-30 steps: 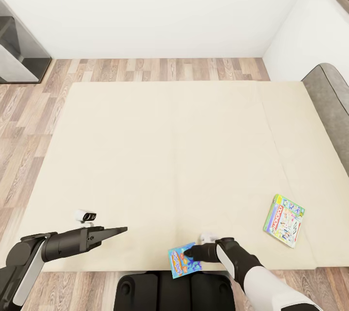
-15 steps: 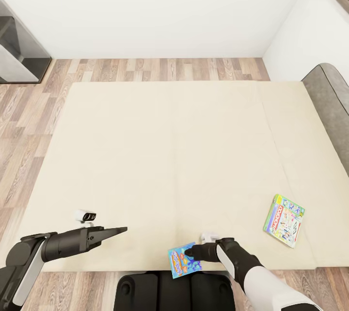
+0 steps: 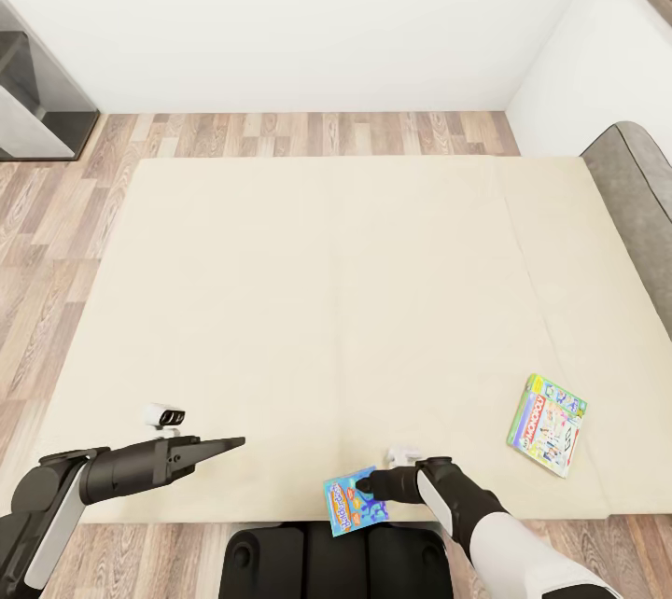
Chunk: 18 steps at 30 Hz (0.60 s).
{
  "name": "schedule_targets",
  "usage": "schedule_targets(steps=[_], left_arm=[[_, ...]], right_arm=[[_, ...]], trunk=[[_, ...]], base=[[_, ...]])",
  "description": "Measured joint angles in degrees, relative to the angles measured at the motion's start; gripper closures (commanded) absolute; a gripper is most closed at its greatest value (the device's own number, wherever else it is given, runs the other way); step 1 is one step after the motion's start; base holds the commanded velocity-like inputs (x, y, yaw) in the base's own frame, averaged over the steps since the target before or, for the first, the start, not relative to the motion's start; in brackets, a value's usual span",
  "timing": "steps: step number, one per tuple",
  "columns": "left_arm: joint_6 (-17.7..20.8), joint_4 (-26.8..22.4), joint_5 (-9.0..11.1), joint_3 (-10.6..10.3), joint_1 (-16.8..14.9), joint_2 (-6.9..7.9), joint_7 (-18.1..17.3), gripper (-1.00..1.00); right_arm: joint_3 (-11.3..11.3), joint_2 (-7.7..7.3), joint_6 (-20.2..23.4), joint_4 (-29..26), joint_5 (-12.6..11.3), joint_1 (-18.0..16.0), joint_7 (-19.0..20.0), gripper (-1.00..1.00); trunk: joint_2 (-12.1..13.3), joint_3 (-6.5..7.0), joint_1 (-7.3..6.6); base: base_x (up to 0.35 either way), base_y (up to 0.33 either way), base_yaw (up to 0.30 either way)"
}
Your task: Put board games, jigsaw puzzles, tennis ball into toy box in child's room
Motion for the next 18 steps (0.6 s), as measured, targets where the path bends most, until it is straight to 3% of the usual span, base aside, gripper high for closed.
schedule_targets(steps=[18], left_arm=[[-0.1,0.0,0.0,-0.1,0.0,-0.03,0.1,-1.00]], right_arm=[[-0.1,0.08,-0.1,0.0,-0.1,0.0,-0.1,-1.00]], trunk=[[0.0,-0.31,0.00]], base=[[0.000,0.000,0.000]])
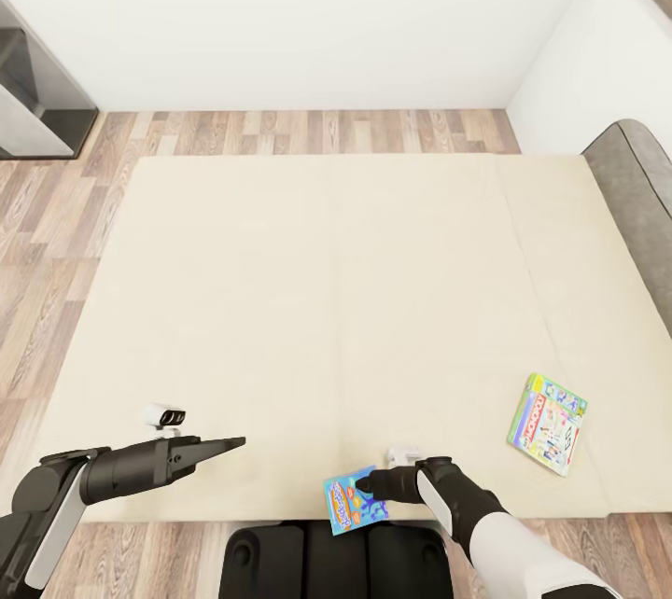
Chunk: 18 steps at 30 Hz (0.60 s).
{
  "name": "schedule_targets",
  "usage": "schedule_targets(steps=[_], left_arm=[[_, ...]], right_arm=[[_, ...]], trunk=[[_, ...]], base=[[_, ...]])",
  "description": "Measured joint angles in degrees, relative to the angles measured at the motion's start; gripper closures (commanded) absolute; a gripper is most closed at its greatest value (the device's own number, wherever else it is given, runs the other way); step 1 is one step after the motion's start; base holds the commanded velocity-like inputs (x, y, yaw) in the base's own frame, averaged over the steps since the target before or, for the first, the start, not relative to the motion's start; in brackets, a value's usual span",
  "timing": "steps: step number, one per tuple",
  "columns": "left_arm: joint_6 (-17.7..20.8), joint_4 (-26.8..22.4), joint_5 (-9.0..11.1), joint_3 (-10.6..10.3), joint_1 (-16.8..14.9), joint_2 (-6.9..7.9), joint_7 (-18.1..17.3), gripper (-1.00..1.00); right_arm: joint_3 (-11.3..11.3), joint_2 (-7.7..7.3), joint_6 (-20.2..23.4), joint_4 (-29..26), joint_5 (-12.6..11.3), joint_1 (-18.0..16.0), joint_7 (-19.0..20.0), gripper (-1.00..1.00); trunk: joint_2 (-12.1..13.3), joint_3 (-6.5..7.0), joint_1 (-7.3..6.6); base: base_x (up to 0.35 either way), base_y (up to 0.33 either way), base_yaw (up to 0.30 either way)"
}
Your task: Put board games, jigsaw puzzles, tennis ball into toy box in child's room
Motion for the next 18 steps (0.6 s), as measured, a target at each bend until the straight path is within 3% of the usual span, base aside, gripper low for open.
schedule_targets(steps=[18], left_arm=[[0.1,0.0,0.0,0.1,0.0,0.02,0.0,-1.00]], right_arm=[[0.0,0.07,0.0,0.0,0.0,0.0,0.0,-1.00]], trunk=[[0.0,-0.55,0.00]], base=[[0.000,0.000,0.000]])
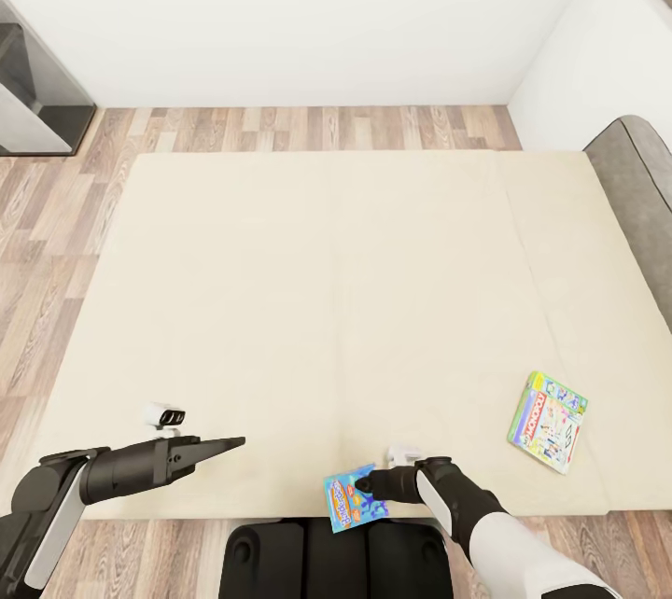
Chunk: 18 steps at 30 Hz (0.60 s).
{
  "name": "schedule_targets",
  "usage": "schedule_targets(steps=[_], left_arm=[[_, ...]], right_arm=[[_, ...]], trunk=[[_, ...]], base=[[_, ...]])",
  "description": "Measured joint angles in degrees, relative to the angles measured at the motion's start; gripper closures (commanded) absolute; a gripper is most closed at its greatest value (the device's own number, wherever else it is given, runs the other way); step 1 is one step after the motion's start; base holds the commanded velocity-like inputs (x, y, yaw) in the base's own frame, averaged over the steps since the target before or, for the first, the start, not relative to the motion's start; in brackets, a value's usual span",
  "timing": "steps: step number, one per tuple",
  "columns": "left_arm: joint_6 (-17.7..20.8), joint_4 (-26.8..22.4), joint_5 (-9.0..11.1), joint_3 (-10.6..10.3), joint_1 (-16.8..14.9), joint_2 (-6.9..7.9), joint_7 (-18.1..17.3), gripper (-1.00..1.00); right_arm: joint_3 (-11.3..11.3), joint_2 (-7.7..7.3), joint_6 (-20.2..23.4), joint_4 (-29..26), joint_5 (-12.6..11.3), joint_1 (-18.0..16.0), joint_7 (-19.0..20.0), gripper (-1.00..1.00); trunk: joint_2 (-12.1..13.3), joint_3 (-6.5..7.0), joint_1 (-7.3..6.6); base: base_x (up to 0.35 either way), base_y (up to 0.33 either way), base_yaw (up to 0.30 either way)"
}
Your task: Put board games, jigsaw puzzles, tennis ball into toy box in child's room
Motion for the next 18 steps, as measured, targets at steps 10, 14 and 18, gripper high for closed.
schedule_targets(steps=[10,14,18], left_arm=[[0.0,0.0,0.0,0.0,0.0,0.01,-0.1,-1.00],[0.0,0.0,0.0,0.0,0.0,0.01,-0.1,-1.00],[0.0,0.0,0.0,0.0,0.0,0.01,-0.1,-1.00]], right_arm=[[0.0,0.00,0.0,0.0,0.0,0.0,0.0,-1.00],[0.0,0.00,0.0,0.0,0.0,0.0,0.0,-1.00],[0.0,0.00,0.0,0.0,0.0,0.0,0.0,-1.00]], trunk=[[0.0,0.00,0.00],[0.0,0.00,0.00],[0.0,0.00,0.00]], base=[[0.000,0.028,0.000],[0.000,0.024,0.000],[0.000,0.007,0.000]])
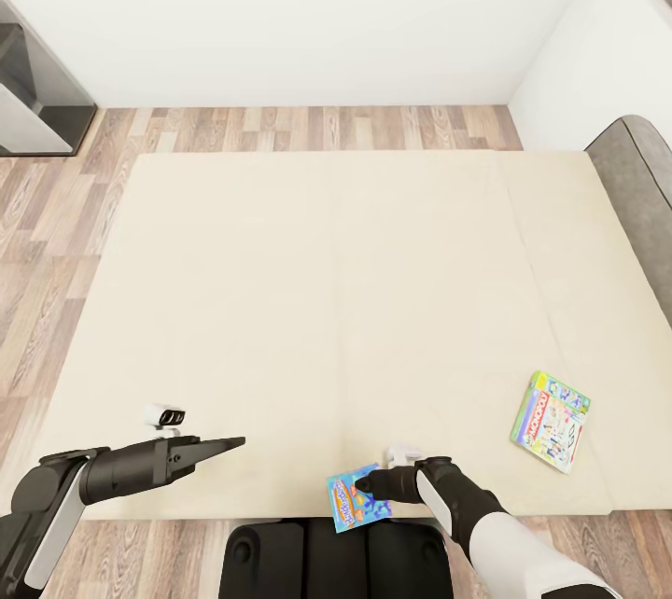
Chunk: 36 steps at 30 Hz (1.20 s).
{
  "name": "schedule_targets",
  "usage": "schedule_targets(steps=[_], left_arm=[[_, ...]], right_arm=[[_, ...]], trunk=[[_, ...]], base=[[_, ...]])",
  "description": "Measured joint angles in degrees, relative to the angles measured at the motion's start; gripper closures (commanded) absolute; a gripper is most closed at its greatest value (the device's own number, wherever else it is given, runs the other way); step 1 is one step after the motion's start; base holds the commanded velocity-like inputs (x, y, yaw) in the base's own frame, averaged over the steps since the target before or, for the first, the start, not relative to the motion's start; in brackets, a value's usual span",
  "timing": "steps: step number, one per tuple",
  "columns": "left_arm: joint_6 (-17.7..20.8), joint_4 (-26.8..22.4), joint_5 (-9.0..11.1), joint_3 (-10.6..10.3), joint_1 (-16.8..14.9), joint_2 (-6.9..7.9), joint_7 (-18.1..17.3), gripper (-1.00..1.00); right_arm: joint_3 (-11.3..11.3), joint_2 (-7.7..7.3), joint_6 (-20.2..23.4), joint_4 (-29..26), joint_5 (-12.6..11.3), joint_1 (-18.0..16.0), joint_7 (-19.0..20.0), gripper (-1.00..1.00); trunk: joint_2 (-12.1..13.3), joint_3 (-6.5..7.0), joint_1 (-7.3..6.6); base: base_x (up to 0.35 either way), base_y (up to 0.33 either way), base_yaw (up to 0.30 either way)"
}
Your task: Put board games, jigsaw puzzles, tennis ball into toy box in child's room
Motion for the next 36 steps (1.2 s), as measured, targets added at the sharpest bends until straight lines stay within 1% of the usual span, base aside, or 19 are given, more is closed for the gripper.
schedule_targets(steps=[36], left_arm=[[0.1,0.0,0.0,0.1,0.0,0.17,0.0,-1.00]], right_arm=[[0.0,0.00,0.0,0.0,-0.1,0.0,0.0,-1.00]], trunk=[[0.0,0.00,0.00]], base=[[0.000,0.019,0.000]])
